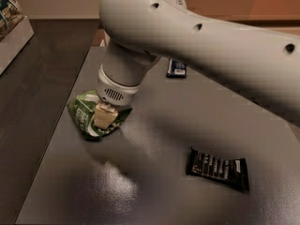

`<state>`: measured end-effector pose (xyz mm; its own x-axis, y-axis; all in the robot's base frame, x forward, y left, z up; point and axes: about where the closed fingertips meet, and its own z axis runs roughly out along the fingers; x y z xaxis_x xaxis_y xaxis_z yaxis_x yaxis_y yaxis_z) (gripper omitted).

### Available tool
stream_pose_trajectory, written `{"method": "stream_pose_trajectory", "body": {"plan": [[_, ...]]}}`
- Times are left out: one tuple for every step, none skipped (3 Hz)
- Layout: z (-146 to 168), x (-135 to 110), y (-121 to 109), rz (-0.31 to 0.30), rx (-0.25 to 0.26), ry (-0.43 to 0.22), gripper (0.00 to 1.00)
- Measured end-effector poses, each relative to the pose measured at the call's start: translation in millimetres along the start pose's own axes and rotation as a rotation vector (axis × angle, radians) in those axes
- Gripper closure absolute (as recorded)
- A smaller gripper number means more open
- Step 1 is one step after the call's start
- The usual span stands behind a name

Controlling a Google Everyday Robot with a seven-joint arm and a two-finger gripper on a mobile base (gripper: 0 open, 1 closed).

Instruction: Pick green jalapeno chip bag

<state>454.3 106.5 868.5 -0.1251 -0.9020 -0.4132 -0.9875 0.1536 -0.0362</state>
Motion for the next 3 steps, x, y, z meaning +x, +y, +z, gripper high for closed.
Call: {"method": "stream_pose_trajectory", "body": {"plan": [[-27, -5, -13, -0.011, 0.04, -0.029, 1.0], [-60, -10, -30, -0.033, 0.082, -0.061, 1.0], [-99, -19, -43, -0.074, 0.133, -0.091, 1.0]]}}
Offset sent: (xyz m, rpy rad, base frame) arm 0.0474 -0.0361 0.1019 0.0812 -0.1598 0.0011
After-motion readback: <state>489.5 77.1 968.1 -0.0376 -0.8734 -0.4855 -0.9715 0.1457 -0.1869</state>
